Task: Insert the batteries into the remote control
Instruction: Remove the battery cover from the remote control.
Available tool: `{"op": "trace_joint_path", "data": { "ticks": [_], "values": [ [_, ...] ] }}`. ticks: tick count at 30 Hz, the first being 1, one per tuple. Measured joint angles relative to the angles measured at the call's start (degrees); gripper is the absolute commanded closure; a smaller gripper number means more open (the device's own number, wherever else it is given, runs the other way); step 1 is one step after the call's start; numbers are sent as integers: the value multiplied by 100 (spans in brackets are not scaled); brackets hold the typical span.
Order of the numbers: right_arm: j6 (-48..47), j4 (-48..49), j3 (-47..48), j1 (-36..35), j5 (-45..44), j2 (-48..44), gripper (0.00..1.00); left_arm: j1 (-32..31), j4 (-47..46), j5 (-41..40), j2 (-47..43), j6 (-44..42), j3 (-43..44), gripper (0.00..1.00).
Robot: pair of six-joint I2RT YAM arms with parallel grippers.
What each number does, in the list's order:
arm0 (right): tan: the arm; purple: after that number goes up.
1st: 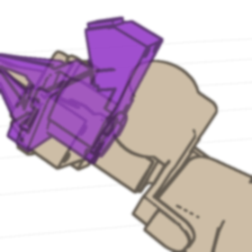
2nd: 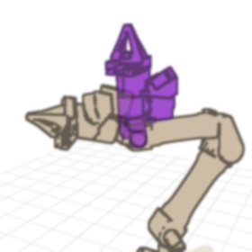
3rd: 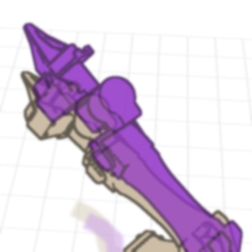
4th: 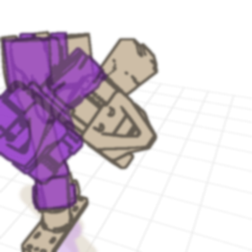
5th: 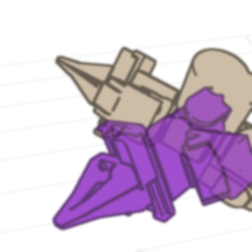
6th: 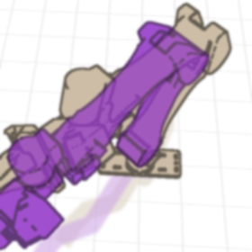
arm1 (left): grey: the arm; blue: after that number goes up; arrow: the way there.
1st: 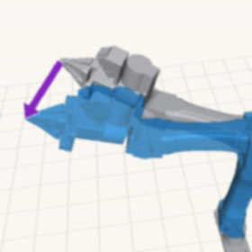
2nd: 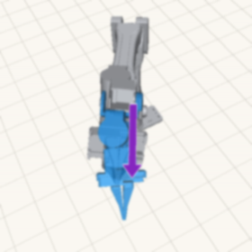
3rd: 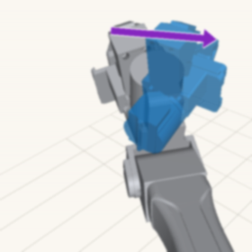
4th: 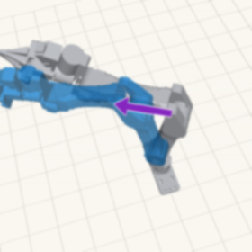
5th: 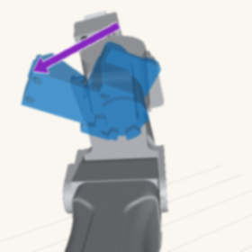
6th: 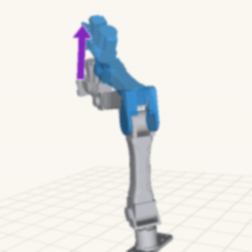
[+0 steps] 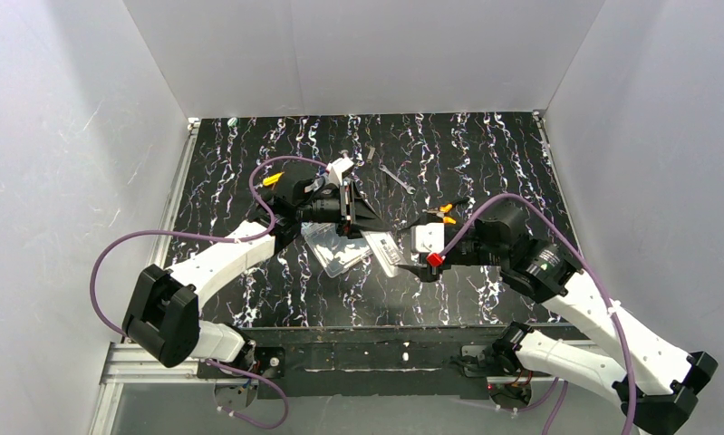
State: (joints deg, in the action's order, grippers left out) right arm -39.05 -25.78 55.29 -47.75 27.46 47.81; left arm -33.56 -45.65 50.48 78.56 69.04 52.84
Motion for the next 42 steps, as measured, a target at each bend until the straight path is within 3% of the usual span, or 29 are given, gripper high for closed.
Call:
{"op": "trace_joint_path", "data": {
  "ticks": [42],
  "values": [
    [-76,35,-2,-7,-444,-94,32,-7,-66,-162,90,22,0,100]
  ]
}}
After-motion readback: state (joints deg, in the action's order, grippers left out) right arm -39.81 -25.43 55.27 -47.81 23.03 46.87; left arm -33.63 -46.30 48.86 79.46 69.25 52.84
